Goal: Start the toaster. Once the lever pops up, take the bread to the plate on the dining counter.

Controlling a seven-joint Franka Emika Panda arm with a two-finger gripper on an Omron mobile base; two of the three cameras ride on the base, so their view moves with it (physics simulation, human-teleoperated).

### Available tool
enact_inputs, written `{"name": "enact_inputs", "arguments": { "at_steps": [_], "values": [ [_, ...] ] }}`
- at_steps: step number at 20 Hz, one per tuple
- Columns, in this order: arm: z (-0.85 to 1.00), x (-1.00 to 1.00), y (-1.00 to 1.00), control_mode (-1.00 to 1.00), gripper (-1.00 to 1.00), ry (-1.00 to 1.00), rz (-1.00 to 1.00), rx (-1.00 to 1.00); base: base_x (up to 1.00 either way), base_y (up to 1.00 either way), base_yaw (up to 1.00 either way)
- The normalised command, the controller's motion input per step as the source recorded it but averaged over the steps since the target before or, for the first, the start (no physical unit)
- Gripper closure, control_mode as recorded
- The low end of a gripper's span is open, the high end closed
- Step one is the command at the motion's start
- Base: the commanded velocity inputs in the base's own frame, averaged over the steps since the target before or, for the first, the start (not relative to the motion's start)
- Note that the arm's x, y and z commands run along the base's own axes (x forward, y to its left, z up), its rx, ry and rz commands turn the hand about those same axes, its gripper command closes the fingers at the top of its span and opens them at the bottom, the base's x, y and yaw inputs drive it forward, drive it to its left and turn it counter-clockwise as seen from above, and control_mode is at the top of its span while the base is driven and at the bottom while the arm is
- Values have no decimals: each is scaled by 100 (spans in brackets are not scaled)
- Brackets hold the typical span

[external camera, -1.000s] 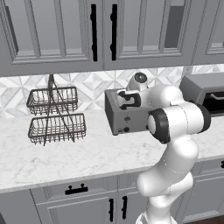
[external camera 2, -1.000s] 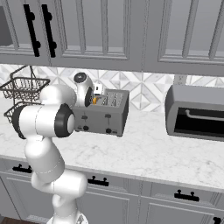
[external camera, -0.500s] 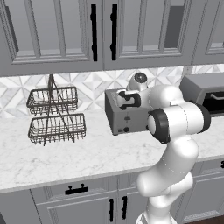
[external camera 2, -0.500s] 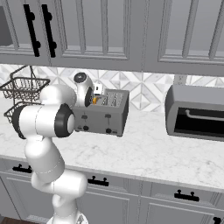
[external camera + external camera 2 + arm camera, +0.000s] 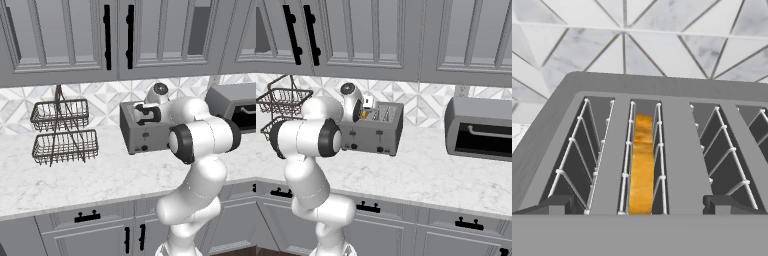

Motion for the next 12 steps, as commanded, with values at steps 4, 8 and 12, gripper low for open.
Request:
{"name": "enact_inputs", "arguments": {
  "at_steps": [4, 8, 12],
  "values": [
    [0, 0, 0, -100, -100, 0, 0, 0, 0, 0, 0],
    [0, 0, 0, -100, -100, 0, 0, 0, 0, 0, 0],
    [0, 0, 0, -100, -100, 0, 0, 0, 0, 0, 0]
  ]
}}
